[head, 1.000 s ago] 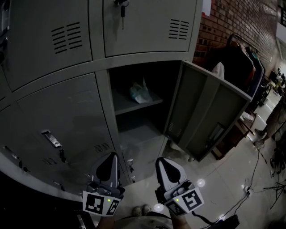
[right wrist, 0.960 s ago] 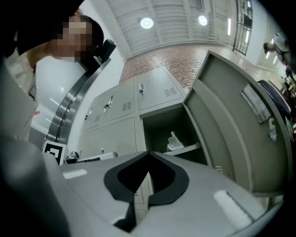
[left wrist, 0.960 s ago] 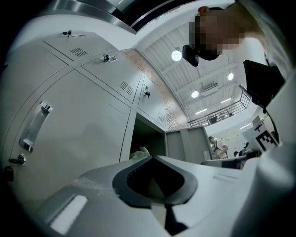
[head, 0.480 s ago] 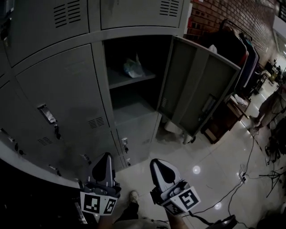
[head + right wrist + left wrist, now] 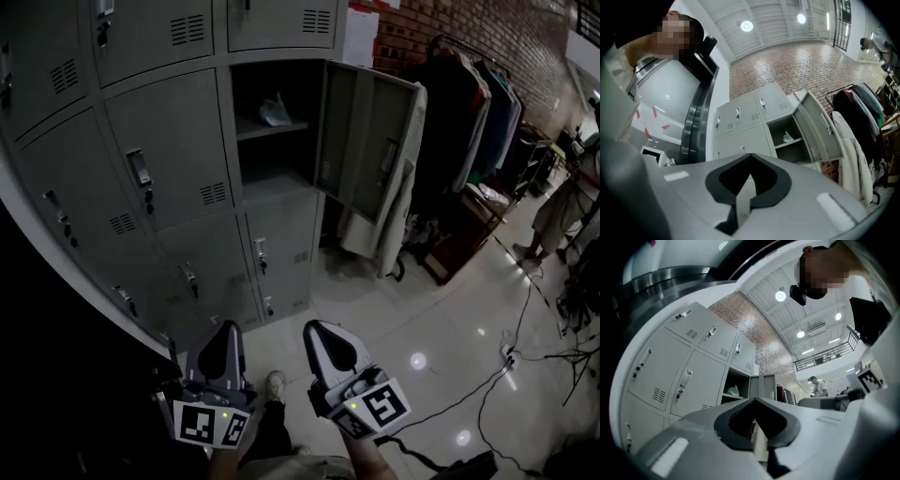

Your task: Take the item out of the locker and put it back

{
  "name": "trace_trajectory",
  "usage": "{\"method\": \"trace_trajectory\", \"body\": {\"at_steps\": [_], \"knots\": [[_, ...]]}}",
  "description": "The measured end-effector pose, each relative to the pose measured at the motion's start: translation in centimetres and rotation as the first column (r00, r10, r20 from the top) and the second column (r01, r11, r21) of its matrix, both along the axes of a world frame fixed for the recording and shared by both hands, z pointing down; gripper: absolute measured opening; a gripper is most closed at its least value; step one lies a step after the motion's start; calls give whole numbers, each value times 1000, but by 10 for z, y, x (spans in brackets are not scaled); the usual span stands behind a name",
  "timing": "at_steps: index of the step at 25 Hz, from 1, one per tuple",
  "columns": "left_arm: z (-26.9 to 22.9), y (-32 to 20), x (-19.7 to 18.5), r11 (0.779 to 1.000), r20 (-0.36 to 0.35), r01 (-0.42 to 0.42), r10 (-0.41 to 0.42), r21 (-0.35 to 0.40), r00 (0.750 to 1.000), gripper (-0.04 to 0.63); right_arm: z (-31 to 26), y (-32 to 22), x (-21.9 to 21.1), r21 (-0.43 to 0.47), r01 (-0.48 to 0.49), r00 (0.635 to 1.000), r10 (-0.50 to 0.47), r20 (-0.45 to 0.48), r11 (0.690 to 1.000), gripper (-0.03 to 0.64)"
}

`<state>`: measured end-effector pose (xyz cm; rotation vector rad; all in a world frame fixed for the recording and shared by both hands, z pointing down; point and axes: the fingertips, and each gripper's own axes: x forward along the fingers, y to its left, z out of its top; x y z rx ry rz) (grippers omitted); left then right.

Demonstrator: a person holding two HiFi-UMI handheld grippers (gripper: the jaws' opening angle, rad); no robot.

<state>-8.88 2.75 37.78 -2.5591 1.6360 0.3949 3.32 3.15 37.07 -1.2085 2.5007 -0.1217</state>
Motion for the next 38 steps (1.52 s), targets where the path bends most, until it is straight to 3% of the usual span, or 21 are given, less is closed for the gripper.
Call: {"method": "trace_trajectory", "body": {"at_steps": [5, 15, 21, 25, 33, 38], "knots": [[-6, 49, 0, 1000, 49, 28, -27, -10, 998, 5, -35, 50, -1, 46, 7, 1000, -8, 16, 999, 2], [-46, 97, -13, 999, 15, 4, -5, 53, 1000, 5, -61, 104, -22, 80, 3, 1000, -6, 27, 997, 2], [-59, 111, -12, 996, -22, -26, 28, 81, 999, 5, -70, 116, -17, 97, -31, 999, 28, 28, 995, 2], [-51, 120, -7, 997, 18, -25, 24, 75, 1000, 5, -75, 123, -16, 112, -31, 999, 26, 46, 993, 2], [-53, 126, -18, 997, -14, -13, 15, 78, 1000, 5, -62, 122, -20, 91, -71, 997, 73, -15, 993, 2], [-53, 127, -25, 997, -8, -5, 6, 75, 1000, 5, -64, 124, -24, 82, -52, 999, 50, 19, 995, 2]]}}
